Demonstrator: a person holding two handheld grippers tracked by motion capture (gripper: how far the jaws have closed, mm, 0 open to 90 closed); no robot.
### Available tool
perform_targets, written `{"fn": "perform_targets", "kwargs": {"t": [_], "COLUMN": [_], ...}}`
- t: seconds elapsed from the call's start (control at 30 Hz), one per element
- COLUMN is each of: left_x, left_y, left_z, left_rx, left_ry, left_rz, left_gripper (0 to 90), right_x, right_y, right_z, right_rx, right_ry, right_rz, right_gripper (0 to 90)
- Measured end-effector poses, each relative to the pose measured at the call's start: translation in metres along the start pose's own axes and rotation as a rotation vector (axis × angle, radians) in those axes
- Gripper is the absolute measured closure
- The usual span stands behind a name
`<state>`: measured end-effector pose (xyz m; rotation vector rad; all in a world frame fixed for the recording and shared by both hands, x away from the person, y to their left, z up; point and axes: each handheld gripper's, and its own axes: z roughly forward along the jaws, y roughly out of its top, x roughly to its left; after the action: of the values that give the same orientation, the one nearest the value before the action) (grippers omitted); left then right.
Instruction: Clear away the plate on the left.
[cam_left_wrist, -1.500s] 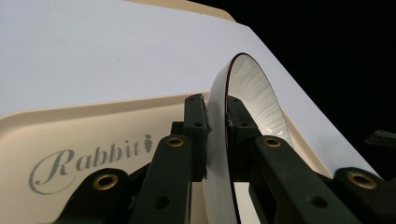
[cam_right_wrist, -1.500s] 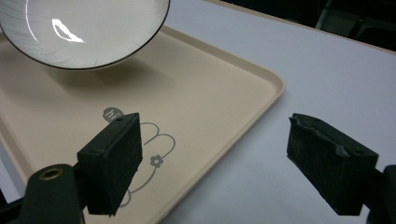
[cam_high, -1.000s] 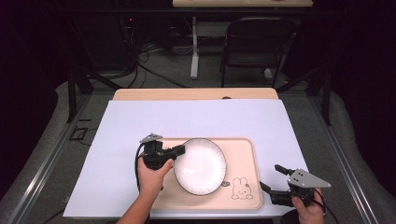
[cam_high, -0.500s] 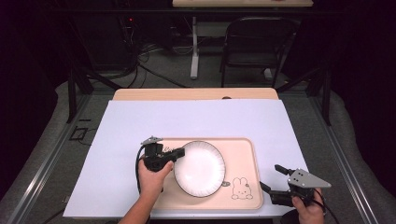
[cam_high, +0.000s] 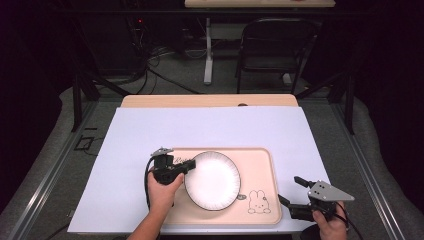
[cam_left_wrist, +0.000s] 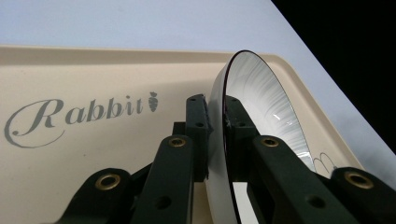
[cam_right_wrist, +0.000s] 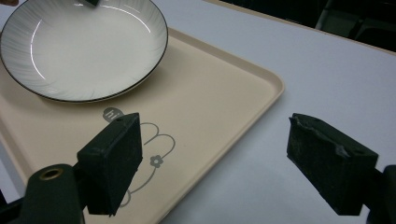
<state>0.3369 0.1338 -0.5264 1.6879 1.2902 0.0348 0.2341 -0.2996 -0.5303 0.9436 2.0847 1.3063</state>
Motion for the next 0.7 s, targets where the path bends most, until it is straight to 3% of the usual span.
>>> {"fn": "perform_targets", "kwargs": {"t": [0.43, 0.7], "left_x": [0.011, 0.024], "left_y": [-0.006, -0.010], "left_z": [0.004, 0.010], "left_rx": [0.009, 0.032], "left_ry": [0.013, 0.010], "left_rz": [-0.033, -0.086], "left_gripper": [84.2, 84.6], "right_x": [0.000, 0.000], "right_y": [0.000, 0.000], "right_z": [0.000, 0.000], "right_rx": [-0.002, -0.002], "right_ry": [0.000, 0.000], "right_rz": [-0.002, -0.001], "right_gripper": [17.4, 17.4]}}
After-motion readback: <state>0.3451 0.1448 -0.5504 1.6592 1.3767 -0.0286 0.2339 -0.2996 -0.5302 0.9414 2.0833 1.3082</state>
